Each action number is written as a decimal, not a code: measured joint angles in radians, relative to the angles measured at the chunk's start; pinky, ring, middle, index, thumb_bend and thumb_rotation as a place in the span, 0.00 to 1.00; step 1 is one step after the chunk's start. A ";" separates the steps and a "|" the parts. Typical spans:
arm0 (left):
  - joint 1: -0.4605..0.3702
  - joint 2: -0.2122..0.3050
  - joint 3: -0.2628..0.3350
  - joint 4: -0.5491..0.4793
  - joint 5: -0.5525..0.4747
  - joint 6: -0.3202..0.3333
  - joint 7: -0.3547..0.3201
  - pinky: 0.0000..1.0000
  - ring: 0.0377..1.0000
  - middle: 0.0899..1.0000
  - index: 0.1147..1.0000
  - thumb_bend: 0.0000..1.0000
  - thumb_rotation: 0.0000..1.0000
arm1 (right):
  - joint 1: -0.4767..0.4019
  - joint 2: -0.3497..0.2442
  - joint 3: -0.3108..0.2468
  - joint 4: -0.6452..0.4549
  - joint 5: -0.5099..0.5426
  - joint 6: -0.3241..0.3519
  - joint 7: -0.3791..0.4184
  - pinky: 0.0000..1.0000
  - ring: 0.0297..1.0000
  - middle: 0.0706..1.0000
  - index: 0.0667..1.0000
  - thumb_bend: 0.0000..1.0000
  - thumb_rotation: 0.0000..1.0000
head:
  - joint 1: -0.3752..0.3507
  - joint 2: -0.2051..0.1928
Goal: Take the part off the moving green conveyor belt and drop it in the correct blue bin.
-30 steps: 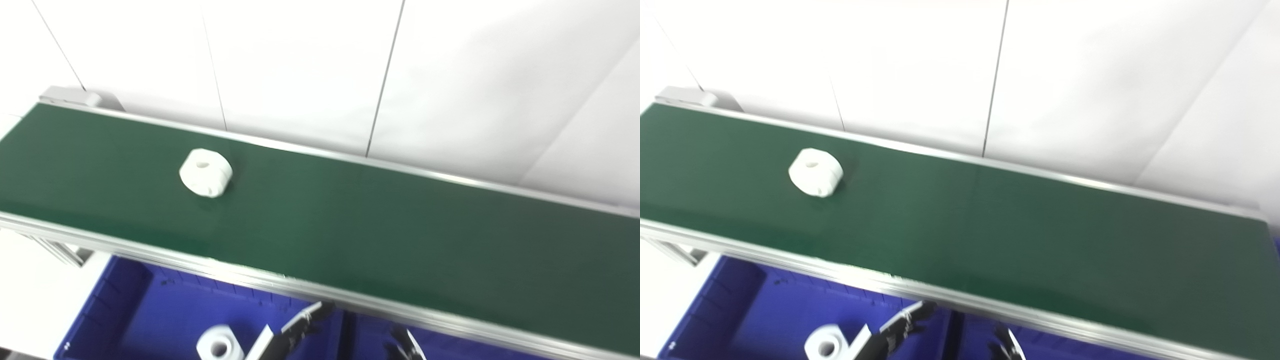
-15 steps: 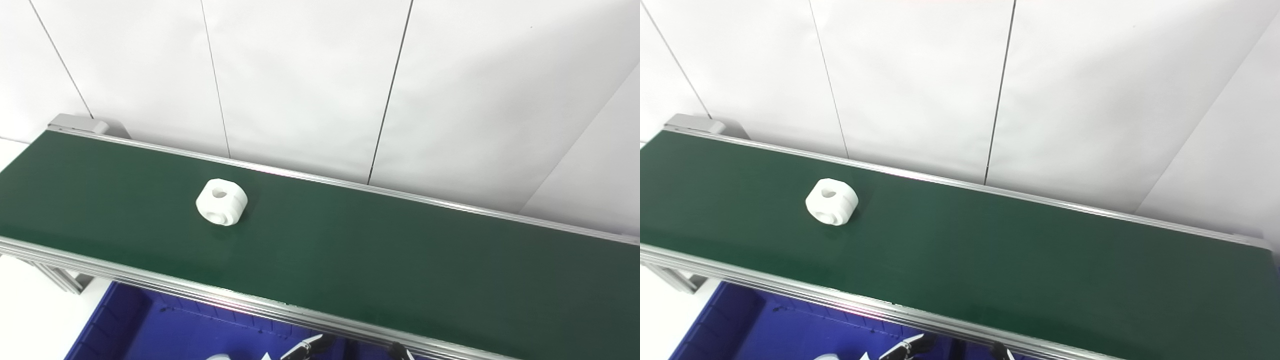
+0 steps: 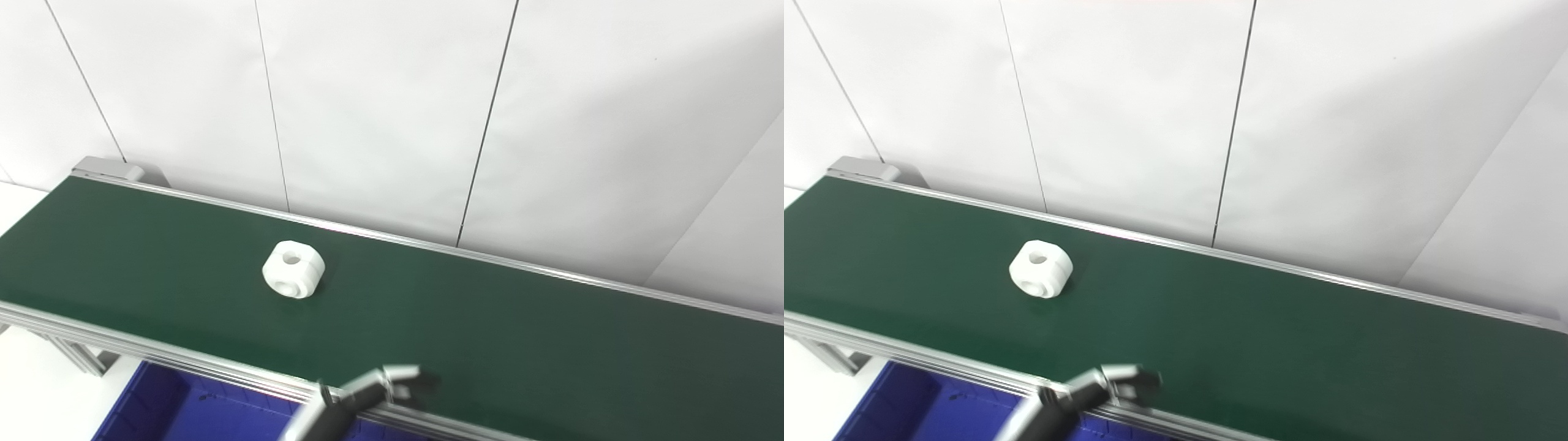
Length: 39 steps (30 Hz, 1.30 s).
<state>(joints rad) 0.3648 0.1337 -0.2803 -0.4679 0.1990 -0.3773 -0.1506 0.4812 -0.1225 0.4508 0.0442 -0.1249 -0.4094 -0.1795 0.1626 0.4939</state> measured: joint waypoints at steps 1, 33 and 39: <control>-0.039 0.010 0.031 -0.008 0.035 0.019 -0.006 0.63 0.75 0.77 0.73 0.98 0.33 | -0.005 0.001 0.000 0.003 0.001 0.000 0.000 0.81 0.84 0.90 0.93 0.76 1.00 | 0.000 0.000; -0.730 0.312 0.048 0.375 0.829 0.200 -0.227 0.85 0.86 0.85 0.84 1.00 0.18 | -0.003 0.015 0.002 0.018 0.019 0.000 0.011 0.81 0.83 0.88 0.91 0.77 0.98 | -0.023 0.021; -0.775 0.313 0.005 0.481 0.830 0.222 -0.284 0.81 0.86 0.86 0.85 1.00 0.17 | -0.001 0.022 0.004 0.017 0.017 0.000 0.011 0.81 0.84 0.88 0.91 0.78 0.97 | -0.032 0.026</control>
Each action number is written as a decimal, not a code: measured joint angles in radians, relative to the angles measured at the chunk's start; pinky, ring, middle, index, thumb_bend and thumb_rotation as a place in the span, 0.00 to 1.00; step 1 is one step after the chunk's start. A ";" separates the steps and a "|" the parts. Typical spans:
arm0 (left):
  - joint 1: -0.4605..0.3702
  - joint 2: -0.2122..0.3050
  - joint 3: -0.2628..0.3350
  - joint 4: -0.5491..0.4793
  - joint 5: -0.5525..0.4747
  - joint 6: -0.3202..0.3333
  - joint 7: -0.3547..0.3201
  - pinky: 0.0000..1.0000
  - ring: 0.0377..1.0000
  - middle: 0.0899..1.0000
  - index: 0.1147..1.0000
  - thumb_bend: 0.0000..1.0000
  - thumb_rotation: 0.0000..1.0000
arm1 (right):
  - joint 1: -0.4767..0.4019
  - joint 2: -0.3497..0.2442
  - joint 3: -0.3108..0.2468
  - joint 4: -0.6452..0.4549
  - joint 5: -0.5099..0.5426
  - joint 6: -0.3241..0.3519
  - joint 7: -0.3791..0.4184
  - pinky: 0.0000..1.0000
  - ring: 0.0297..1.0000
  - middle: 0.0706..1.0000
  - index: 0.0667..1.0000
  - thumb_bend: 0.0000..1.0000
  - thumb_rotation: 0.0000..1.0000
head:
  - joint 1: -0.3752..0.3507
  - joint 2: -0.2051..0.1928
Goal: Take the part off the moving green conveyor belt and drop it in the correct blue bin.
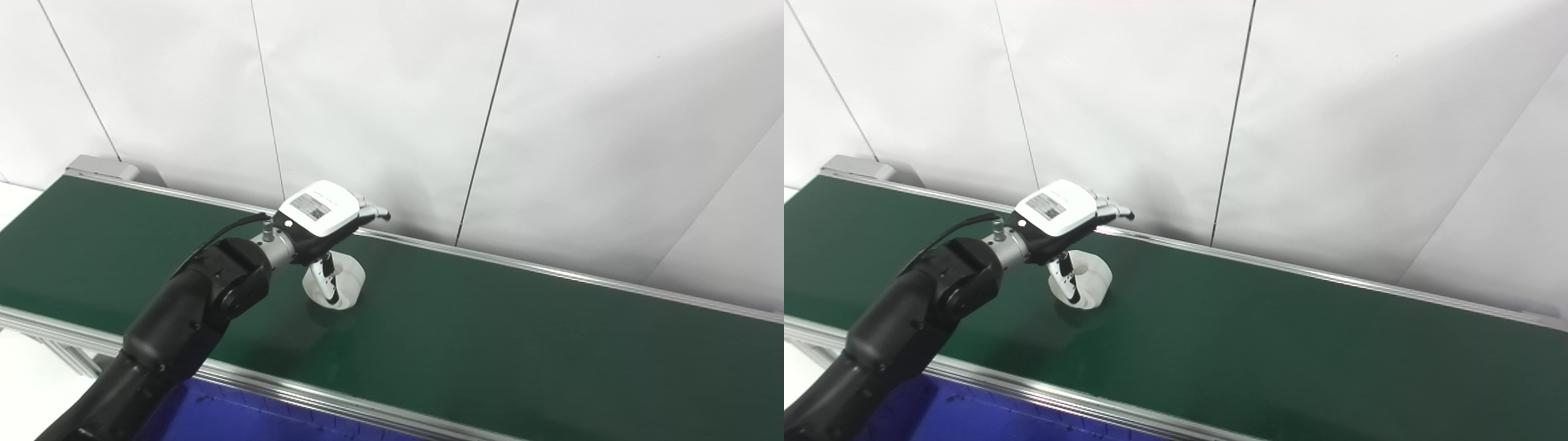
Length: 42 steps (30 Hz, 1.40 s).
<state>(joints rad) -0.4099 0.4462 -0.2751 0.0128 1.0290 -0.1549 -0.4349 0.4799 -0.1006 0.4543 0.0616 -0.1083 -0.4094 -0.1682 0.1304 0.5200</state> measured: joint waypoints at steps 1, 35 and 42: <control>-0.001 0.000 -0.006 0.012 -0.002 0.007 -0.012 0.81 0.86 0.86 0.85 1.00 0.17 | 0.001 0.001 0.000 0.000 0.000 0.000 0.000 0.81 0.84 0.88 0.91 0.78 0.97 | 0.000 0.000; -0.038 -0.181 -0.093 0.387 -0.272 0.040 0.248 0.29 0.33 0.36 0.46 0.52 0.00 | 0.024 0.025 0.009 -0.025 -0.007 0.000 0.006 0.81 0.84 0.88 0.90 0.77 0.95 | -0.029 0.026; -0.056 -0.163 -0.148 0.380 -0.208 0.008 0.297 0.32 0.37 0.38 0.46 0.52 0.00 | 0.022 0.027 0.010 -0.025 -0.004 0.000 0.006 0.82 0.84 0.88 0.90 0.77 0.94 | -0.026 0.026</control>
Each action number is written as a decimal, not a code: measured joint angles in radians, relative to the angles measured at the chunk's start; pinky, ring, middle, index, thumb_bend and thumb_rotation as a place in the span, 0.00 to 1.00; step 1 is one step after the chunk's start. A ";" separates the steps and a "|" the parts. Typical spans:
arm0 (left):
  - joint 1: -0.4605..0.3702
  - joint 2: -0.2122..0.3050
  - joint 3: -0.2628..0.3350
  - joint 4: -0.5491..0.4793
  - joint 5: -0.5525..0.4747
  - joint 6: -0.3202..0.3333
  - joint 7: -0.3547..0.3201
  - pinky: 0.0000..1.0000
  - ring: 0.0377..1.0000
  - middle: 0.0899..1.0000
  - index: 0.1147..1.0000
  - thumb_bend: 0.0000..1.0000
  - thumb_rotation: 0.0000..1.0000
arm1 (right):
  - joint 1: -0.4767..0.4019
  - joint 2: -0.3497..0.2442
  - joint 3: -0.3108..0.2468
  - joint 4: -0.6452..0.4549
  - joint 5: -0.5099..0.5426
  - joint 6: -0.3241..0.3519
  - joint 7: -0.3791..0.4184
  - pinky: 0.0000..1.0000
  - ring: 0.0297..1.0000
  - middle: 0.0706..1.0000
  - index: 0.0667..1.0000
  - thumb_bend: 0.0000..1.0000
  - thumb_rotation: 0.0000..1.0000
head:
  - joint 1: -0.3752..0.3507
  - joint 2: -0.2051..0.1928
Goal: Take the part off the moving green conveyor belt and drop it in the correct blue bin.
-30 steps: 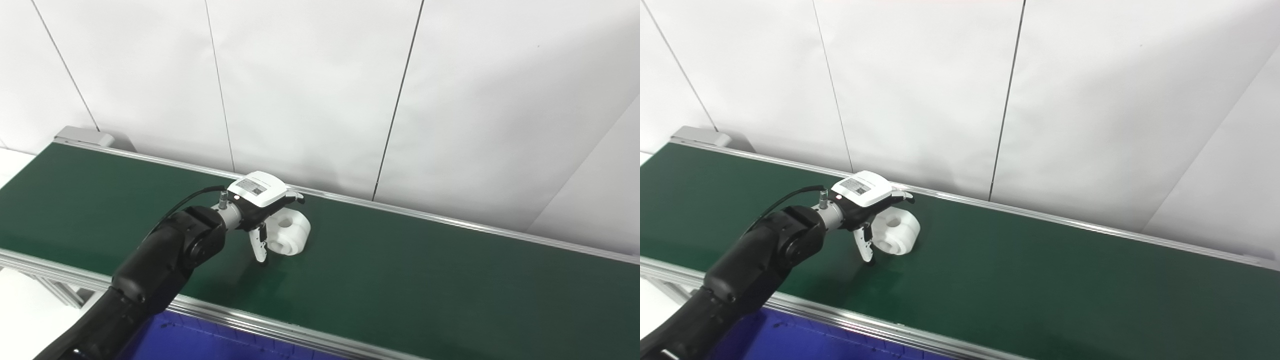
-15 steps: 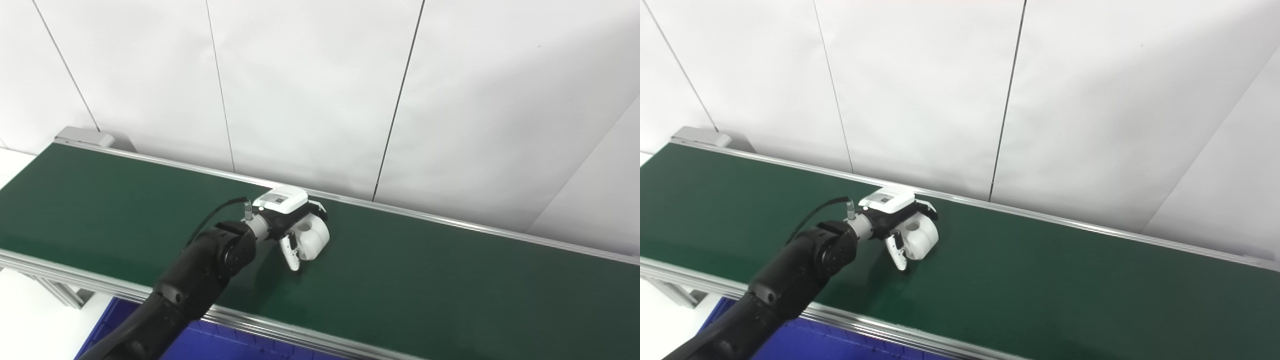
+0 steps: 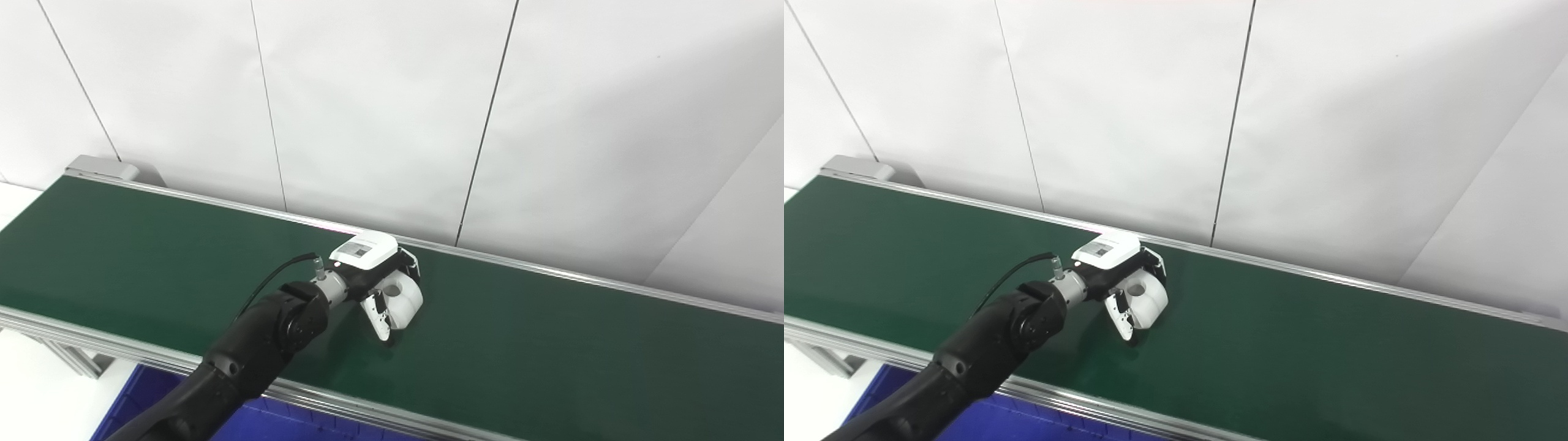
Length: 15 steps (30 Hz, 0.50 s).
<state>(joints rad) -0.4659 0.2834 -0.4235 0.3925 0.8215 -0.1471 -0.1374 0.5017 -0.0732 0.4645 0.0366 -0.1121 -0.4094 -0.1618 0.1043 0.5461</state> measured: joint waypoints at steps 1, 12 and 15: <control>0.000 0.009 -0.001 -0.010 0.006 0.000 0.000 0.32 0.36 0.38 0.46 0.52 0.00 | 0.000 0.000 0.000 0.000 0.001 0.000 0.000 0.82 0.84 0.88 0.90 0.77 0.94 | 0.000 0.000; 0.004 0.090 0.033 -0.327 -0.008 0.001 -0.062 0.25 0.29 0.36 0.46 0.52 0.00 | -0.014 0.002 -0.001 0.002 0.012 0.000 0.028 0.83 0.85 0.89 0.91 0.79 0.94 | 0.031 0.047; 0.021 0.101 0.053 -0.433 -0.038 0.008 -0.118 0.26 0.31 0.37 0.46 0.52 0.00 | -0.013 0.005 -0.011 -0.007 0.017 0.000 0.041 0.85 0.85 0.89 0.92 0.80 0.95 | 0.070 0.110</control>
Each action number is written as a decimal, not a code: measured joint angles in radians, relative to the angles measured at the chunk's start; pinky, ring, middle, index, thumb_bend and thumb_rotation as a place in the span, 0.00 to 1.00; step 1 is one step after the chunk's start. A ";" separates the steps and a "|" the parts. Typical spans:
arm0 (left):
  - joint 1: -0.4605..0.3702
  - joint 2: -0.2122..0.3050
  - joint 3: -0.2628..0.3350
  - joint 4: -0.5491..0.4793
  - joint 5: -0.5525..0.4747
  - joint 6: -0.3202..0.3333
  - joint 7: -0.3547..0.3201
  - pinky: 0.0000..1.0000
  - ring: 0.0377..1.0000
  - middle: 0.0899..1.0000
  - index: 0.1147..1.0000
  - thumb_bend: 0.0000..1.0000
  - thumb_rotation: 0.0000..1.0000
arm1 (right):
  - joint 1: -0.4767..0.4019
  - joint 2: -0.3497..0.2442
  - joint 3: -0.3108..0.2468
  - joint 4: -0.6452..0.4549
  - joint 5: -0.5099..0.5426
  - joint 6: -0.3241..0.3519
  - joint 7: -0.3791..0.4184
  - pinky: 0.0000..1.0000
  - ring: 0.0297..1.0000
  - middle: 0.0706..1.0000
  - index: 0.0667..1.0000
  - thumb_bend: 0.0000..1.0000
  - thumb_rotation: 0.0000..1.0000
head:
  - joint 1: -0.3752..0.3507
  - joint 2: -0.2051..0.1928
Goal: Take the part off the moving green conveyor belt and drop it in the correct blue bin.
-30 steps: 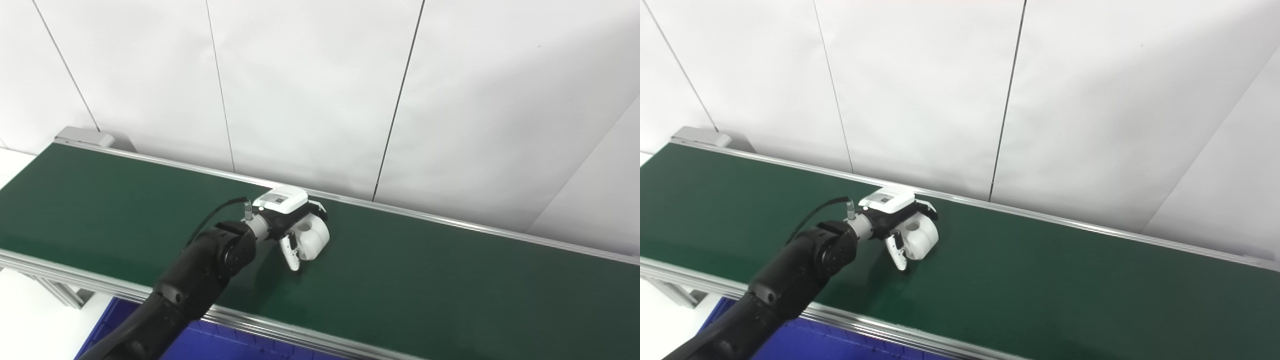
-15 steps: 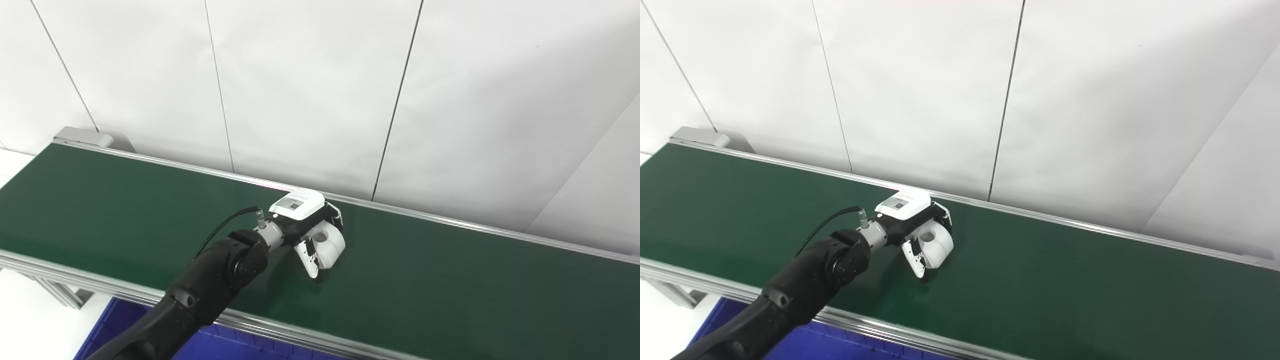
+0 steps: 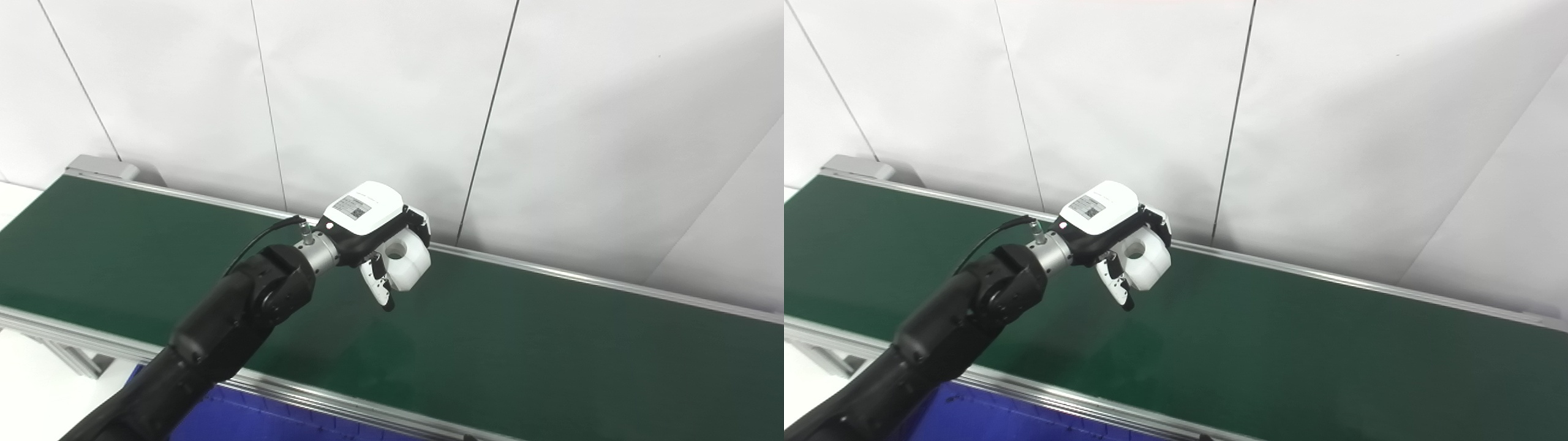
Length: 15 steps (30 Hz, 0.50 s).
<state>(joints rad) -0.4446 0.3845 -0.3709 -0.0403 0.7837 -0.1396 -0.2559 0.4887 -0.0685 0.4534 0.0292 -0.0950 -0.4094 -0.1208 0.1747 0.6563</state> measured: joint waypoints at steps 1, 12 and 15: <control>0.011 0.005 0.014 -0.059 -0.017 0.012 -0.035 0.26 0.32 0.37 0.46 0.52 0.00 | 0.001 0.001 -0.007 -0.011 0.002 0.000 0.007 0.85 0.85 0.89 0.92 0.80 0.95 | 0.000 0.000; 0.161 0.050 0.130 -0.426 -0.090 0.134 -0.213 0.27 0.34 0.44 0.49 0.49 0.00 | 0.038 -0.008 -0.048 -0.186 0.028 0.023 0.086 0.94 0.91 0.95 0.97 0.75 1.00 | 0.164 0.163; 0.256 0.054 0.149 -0.483 -0.100 0.165 -0.251 0.29 0.35 0.45 0.48 0.50 0.00 | 0.051 -0.022 -0.060 -0.213 0.046 0.040 0.112 0.92 0.90 0.94 0.97 0.75 1.00 | 0.195 0.184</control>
<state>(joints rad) -0.1890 0.4382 -0.2219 -0.5237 0.6836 0.0254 -0.5073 0.5400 -0.0909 0.3933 -0.1835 -0.0487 -0.3697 -0.0091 0.3696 0.8406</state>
